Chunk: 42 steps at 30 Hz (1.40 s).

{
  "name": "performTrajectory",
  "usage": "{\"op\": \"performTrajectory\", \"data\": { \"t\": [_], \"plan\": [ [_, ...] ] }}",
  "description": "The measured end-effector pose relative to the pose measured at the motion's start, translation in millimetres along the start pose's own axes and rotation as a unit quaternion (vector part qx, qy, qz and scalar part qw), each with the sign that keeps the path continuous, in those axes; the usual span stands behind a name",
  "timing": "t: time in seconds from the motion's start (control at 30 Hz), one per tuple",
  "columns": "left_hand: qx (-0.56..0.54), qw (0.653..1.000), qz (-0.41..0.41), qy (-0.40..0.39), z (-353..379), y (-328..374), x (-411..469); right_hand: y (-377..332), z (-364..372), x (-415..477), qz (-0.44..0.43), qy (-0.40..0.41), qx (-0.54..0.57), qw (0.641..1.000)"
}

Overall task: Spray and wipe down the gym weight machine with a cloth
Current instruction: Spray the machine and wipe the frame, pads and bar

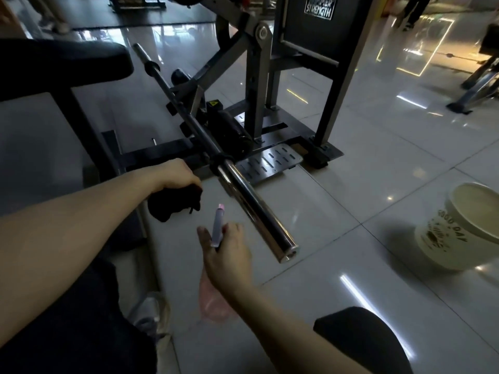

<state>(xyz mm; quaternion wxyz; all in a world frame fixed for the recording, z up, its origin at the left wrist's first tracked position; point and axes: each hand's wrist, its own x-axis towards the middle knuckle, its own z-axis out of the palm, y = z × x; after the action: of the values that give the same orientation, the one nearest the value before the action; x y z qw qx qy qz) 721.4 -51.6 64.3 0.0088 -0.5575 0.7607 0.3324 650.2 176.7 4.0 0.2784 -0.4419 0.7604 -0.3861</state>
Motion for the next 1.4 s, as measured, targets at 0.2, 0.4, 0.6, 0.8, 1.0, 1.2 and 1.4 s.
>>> {"op": "performTrajectory", "data": {
  "t": [0.2, 0.4, 0.6, 0.8, 1.0, 1.2, 1.4],
  "plan": [
    [0.032, 0.999, 0.006, -0.032, 4.8, -15.8, -2.2, 10.8, 6.3, 1.3, -0.015, 0.014, -0.018, 1.0],
    [0.055, 0.995, 0.022, -0.075, 4.3, -9.4, -3.5, 19.6, 2.1, 1.1, -0.004, 0.028, -0.042, 0.999],
    [0.056, 0.991, 0.04, -0.116, 17.5, 13.9, -11.1, 34.1, -7.1, -15.5, -0.042, 0.025, -0.036, 0.998],
    [-0.107, 0.968, -0.026, -0.226, 27.0, 36.8, -27.9, 53.8, -25.0, -31.6, -0.038, 0.021, -0.05, 0.998],
    [-0.007, 0.966, -0.088, -0.244, 18.4, 43.9, -30.7, 69.6, -21.4, -42.3, -0.045, 0.02, -0.056, 0.997],
    [-0.055, 0.965, -0.01, -0.256, 33.0, 54.7, -34.3, 80.3, -25.7, -54.5, -0.053, 0.022, -0.057, 0.997],
    [-0.021, 0.966, 0.012, -0.257, 41.5, 59.4, -29.0, 98.7, -30.3, -60.3, -0.049, 0.0, -0.081, 0.996]
  ]
}}
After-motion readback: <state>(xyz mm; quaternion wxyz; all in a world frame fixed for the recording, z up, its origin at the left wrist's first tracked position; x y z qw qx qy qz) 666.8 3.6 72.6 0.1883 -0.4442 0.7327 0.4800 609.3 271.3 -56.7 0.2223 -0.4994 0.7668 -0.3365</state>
